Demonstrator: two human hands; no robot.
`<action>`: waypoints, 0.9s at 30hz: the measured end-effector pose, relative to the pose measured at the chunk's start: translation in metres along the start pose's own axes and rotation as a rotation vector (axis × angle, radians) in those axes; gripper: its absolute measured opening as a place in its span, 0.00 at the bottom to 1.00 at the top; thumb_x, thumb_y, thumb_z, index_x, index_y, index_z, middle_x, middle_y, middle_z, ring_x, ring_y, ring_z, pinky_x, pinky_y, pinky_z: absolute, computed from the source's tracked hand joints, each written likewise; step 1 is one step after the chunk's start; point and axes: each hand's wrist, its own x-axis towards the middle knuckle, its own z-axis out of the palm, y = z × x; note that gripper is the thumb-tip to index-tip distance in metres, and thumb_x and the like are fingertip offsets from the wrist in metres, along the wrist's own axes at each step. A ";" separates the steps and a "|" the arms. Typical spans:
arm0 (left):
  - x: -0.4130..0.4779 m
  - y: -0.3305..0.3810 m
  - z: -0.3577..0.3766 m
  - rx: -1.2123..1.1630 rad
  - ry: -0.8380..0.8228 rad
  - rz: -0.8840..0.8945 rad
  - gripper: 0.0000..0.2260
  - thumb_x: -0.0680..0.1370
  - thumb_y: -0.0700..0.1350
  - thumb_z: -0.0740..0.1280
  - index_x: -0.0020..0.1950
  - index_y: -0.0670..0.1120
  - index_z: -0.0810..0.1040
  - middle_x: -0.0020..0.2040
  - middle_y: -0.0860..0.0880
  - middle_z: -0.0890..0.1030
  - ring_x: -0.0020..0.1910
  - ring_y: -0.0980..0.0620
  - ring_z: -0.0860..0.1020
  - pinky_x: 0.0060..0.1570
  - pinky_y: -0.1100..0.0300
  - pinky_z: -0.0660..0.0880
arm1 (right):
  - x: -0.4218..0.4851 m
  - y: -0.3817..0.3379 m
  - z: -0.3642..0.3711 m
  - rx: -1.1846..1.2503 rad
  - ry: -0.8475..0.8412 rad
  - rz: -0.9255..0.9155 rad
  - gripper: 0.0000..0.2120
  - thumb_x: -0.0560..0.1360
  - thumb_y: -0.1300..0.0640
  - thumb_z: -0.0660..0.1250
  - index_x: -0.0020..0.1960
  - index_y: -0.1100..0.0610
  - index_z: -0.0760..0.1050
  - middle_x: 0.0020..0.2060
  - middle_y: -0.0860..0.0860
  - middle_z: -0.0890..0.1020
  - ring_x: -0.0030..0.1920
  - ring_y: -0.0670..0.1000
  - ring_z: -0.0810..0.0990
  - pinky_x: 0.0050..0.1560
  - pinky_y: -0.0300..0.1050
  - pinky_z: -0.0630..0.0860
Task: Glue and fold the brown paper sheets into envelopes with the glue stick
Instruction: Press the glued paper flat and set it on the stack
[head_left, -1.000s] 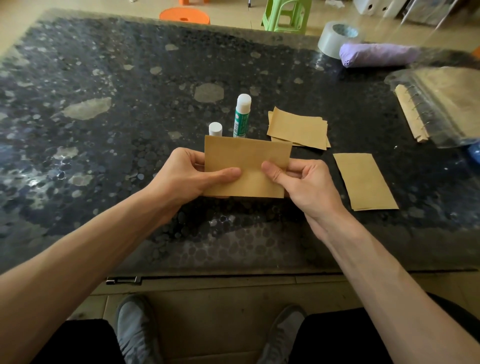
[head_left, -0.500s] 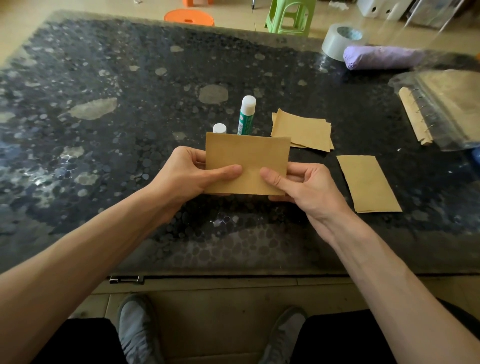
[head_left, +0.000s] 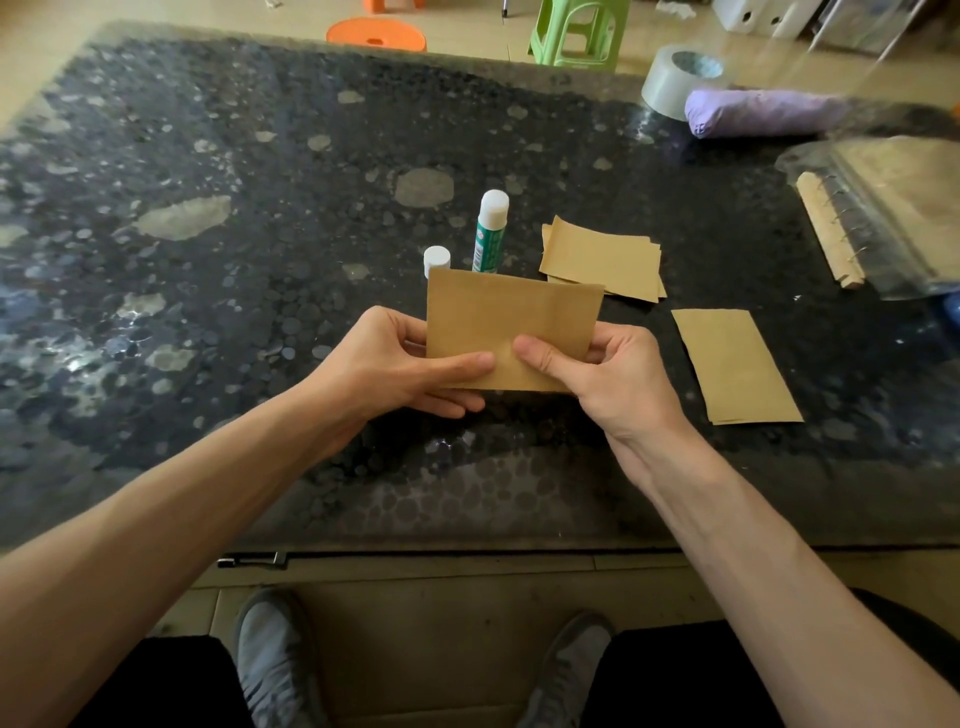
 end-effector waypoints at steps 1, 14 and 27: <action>0.000 0.000 -0.001 0.004 0.002 0.007 0.13 0.74 0.44 0.78 0.55 0.40 0.85 0.45 0.41 0.88 0.44 0.46 0.88 0.41 0.61 0.84 | 0.000 -0.001 -0.001 0.025 -0.012 0.012 0.12 0.70 0.53 0.81 0.52 0.49 0.84 0.48 0.45 0.89 0.51 0.45 0.87 0.54 0.44 0.83; 0.002 -0.004 -0.003 0.028 -0.037 0.072 0.11 0.75 0.42 0.76 0.55 0.39 0.86 0.45 0.41 0.88 0.44 0.46 0.88 0.43 0.61 0.84 | -0.006 -0.004 0.003 0.053 -0.107 0.059 0.11 0.72 0.58 0.80 0.52 0.54 0.83 0.44 0.52 0.89 0.42 0.54 0.89 0.41 0.43 0.84; 0.004 -0.005 -0.005 0.061 -0.114 0.044 0.11 0.76 0.43 0.75 0.56 0.40 0.86 0.48 0.42 0.88 0.48 0.45 0.88 0.47 0.58 0.85 | -0.007 -0.004 0.003 0.031 -0.058 0.018 0.09 0.70 0.60 0.81 0.47 0.55 0.84 0.41 0.51 0.89 0.42 0.51 0.89 0.40 0.41 0.84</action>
